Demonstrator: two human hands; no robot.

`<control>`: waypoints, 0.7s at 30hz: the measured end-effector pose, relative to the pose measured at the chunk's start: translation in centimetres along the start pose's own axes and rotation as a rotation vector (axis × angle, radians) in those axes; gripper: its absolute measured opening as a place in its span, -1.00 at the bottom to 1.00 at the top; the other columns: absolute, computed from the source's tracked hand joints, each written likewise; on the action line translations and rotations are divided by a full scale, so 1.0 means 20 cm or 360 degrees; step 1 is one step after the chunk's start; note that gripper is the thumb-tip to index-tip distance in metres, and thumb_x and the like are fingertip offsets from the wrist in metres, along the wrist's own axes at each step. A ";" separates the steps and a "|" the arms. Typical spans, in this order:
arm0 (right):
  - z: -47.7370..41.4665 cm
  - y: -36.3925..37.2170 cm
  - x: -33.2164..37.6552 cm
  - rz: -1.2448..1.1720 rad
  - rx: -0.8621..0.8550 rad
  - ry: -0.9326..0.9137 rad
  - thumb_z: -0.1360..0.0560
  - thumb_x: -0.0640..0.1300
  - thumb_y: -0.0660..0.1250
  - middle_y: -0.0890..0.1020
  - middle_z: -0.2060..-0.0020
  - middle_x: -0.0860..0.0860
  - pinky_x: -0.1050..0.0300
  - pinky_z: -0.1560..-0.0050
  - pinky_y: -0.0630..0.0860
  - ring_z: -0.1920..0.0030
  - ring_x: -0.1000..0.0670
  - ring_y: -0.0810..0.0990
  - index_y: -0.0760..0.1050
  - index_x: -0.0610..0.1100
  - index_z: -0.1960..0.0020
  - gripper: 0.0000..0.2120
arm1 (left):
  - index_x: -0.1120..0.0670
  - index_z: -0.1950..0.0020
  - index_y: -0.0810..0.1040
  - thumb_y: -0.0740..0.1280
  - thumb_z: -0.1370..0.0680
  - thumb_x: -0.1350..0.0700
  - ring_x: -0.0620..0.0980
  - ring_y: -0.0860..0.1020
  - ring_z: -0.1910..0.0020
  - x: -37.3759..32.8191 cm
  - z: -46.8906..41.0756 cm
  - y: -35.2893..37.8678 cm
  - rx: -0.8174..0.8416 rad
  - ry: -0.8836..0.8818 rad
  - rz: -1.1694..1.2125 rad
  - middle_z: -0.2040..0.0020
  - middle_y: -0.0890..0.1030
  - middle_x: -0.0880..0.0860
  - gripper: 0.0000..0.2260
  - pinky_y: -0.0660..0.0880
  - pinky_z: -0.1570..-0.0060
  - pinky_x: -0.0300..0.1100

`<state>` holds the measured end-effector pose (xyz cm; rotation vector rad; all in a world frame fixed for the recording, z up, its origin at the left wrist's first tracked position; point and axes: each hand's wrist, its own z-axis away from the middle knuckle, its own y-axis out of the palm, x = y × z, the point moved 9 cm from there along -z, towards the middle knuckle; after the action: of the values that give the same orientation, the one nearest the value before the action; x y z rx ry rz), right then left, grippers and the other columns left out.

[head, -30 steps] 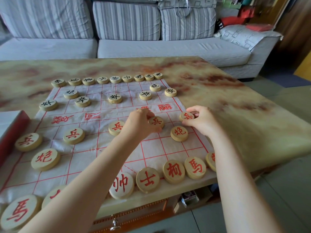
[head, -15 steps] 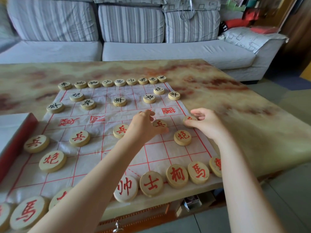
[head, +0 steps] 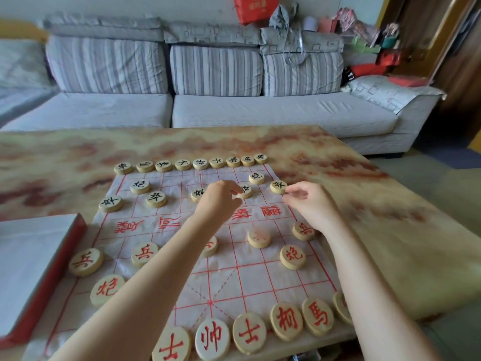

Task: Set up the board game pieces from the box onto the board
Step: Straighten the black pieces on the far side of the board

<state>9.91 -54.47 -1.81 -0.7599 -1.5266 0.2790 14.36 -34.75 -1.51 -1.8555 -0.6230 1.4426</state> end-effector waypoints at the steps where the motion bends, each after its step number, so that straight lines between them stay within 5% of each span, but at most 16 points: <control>1: -0.06 -0.02 0.00 0.0022 -0.0004 0.0002 -0.39 -0.07 0.44 0.63 0.04 -0.03 0.19 0.02 0.48 0.04 0.03 0.57 0.57 -0.08 0.01 -0.80 | 0.10 -0.16 0.56 0.34 -0.47 0.23 0.02 0.57 -0.08 0.00 -0.03 0.00 0.0000 0.0003 -0.0016 -0.12 0.61 0.06 -0.73 0.50 -0.13 -0.10; 3: -0.17 -0.03 -0.03 0.0118 0.0052 0.0060 -0.36 -0.01 0.46 0.62 0.05 -0.04 0.22 0.08 0.42 0.06 0.03 0.55 0.56 -0.13 -0.05 -0.68 | 0.10 -0.19 0.54 0.32 -0.47 0.24 0.03 0.56 -0.10 0.00 -0.07 0.02 0.0013 0.0001 -0.0060 -0.15 0.59 0.07 -0.71 0.50 -0.13 -0.09; 6: -0.30 0.02 -0.13 0.0302 0.0113 0.0198 -0.35 0.05 0.47 0.59 -0.10 -0.10 0.12 -0.10 0.44 -0.09 -0.06 0.55 0.51 -0.19 -0.19 -0.49 | 0.09 -0.23 0.52 0.33 -0.48 0.20 0.04 0.54 -0.13 0.03 -0.14 0.06 0.0027 -0.0036 -0.0108 -0.20 0.56 0.08 -0.69 0.51 -0.11 -0.09; 13: -0.50 0.12 -0.17 0.0427 0.0053 0.0251 -0.29 0.15 0.49 0.53 -0.20 -0.13 0.02 -0.18 0.46 -0.18 -0.11 0.52 0.45 -0.18 -0.23 -0.37 | 0.11 -0.31 0.41 0.40 -0.43 -0.08 0.11 0.48 -0.16 0.08 -0.30 0.14 0.0004 -0.0131 -0.0240 -0.23 0.47 0.11 -0.48 0.50 -0.04 -0.03; 21: -0.57 0.19 -0.17 0.0644 -0.0044 0.0278 -0.17 0.25 0.52 0.52 0.02 -0.10 0.09 0.14 0.40 -0.03 -0.14 0.54 0.43 -0.22 -0.05 -0.31 | 0.19 -0.41 0.20 0.29 -0.36 -0.34 0.18 0.43 -0.24 0.11 -0.39 0.23 -0.0033 -0.0335 -0.0380 -0.25 0.40 0.17 -0.17 0.44 -0.08 -0.03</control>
<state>21.64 -56.75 -5.28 -1.0862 -1.2067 0.4791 22.23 -37.76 -5.32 -1.5936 -0.9323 1.4845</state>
